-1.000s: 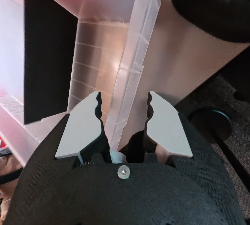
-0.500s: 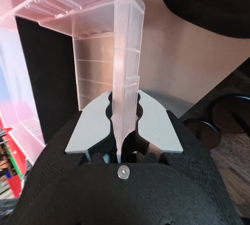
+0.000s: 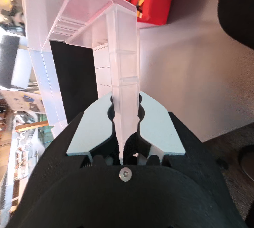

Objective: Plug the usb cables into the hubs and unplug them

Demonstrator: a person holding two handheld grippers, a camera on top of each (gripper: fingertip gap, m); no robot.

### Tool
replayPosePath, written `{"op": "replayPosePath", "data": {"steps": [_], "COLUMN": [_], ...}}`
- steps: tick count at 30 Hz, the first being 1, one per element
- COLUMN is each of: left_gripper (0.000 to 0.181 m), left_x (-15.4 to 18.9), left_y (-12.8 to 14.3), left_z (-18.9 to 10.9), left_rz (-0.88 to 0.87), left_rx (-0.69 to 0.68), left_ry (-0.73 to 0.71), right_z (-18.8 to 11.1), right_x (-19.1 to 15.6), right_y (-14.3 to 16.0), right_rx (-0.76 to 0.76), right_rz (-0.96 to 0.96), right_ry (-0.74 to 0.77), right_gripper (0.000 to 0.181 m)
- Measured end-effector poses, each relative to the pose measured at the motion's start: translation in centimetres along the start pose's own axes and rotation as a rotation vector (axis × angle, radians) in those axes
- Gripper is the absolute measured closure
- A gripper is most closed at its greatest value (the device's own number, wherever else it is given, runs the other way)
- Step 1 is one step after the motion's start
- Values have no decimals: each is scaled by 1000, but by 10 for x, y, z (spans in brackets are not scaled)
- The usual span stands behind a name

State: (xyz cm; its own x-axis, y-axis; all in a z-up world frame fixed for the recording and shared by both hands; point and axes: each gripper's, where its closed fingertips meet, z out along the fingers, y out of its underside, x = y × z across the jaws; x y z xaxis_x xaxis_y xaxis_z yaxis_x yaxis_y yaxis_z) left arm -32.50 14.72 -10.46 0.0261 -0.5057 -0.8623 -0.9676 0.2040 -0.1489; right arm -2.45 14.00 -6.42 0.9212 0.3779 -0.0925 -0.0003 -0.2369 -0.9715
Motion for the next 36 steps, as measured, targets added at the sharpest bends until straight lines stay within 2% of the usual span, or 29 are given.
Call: {"op": "replayPosePath", "data": {"steps": [5,8,12,16,20,26,29,32,36], "left_gripper": [151,151,151,151,151,151,151,151,151], "left_x": [-29,-40,-52,-56,-52,-23,4,45,101], "left_y": [-16,-34,-67,-113,-174,-293,-351,-402,-450], "left_z": [-23,-38,-59,-73,-74,-70,-69,-66,-58], "left_rz": [19,51,59,119,199,287,331,390,458], "left_rx": [5,27,95,171,278,500,577,622,670], "left_ry": [-168,-238,-292,-317,-289,-180,-128,-60,42], "right_z": [-7,-25,-71,-130,-187,-263,-292,-315,-338], "right_x": [-3,-9,-22,-26,-7,31,46,64,76], "right_y": [-12,-33,-67,-86,-83,-81,-80,-76,-77], "right_rx": [42,114,236,291,264,230,185,147,174], "right_rz": [16,49,76,37,-36,-121,-164,-196,-182], "right_ry": [1,-9,-61,-84,-17,141,224,319,372], "right_gripper": [119,118,118,118,119,122,122,122,122]}}
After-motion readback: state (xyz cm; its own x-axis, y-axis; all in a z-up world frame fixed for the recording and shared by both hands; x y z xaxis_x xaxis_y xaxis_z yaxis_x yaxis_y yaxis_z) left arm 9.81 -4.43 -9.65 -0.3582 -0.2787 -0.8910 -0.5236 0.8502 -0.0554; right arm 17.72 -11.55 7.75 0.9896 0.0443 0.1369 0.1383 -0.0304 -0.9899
